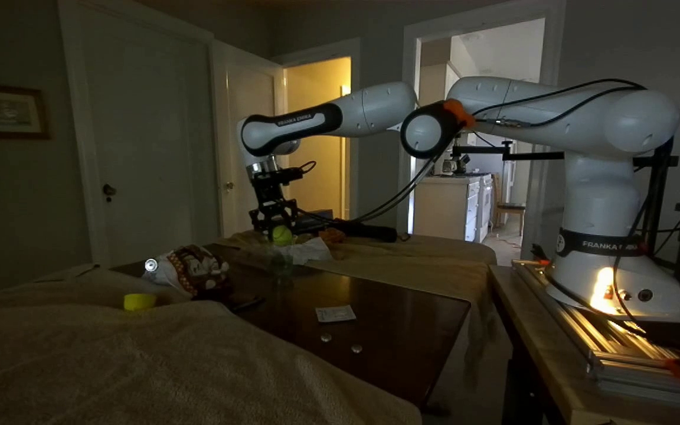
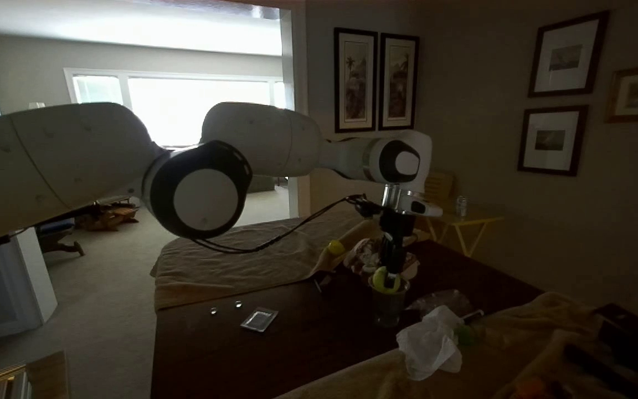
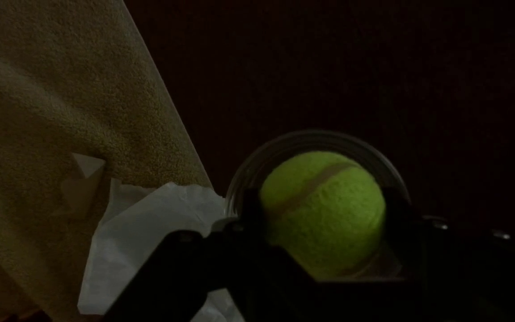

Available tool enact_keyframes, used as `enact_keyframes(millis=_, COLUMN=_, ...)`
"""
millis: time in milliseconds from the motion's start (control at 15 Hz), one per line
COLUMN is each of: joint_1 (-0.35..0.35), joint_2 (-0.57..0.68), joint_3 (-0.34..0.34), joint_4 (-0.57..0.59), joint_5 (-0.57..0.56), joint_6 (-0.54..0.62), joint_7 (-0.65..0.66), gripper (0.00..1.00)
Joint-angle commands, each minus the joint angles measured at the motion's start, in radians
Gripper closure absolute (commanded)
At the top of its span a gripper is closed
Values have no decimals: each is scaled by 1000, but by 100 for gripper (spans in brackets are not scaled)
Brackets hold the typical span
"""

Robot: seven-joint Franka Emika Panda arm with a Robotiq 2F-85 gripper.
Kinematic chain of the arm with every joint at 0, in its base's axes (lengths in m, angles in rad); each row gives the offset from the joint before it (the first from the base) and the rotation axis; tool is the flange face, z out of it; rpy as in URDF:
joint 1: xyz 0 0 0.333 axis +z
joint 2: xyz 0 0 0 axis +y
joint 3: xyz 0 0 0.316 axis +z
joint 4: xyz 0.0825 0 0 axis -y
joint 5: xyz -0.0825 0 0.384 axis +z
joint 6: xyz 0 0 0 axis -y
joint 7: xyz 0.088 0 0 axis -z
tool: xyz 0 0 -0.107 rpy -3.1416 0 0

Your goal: Put the tennis ball in the clear cup.

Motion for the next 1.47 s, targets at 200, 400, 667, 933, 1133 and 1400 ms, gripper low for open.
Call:
enact_keyframes(millis=200, joint_1=-13, joint_2=9, joint_3=15, joint_4=28, joint_5=34, joint_6=5, joint_7=17, gripper=6)
enact_keyframes(millis=400, joint_1=-4, joint_2=-25, joint_3=5, joint_4=7, joint_5=22, joint_6=5, joint_7=21, gripper=0)
enact_keyframes(millis=667, joint_1=13, joint_2=-66, joint_3=-5, joint_4=6, joint_5=5, joint_6=9, joint_7=13, gripper=0)
enact_keyframes(millis=933, joint_1=29, joint_2=-106, joint_3=21, joint_4=16, joint_5=9, joint_6=32, joint_7=-114, gripper=0)
enact_keyframes(millis=1133, joint_1=47, joint_2=-129, joint_3=32, joint_4=15, joint_5=8, joint_6=63, joint_7=-234, gripper=0)
enact_keyframes(millis=1400, joint_1=65, joint_2=-145, joint_3=43, joint_4=9, joint_5=1, joint_6=90, joint_7=-414, gripper=0)
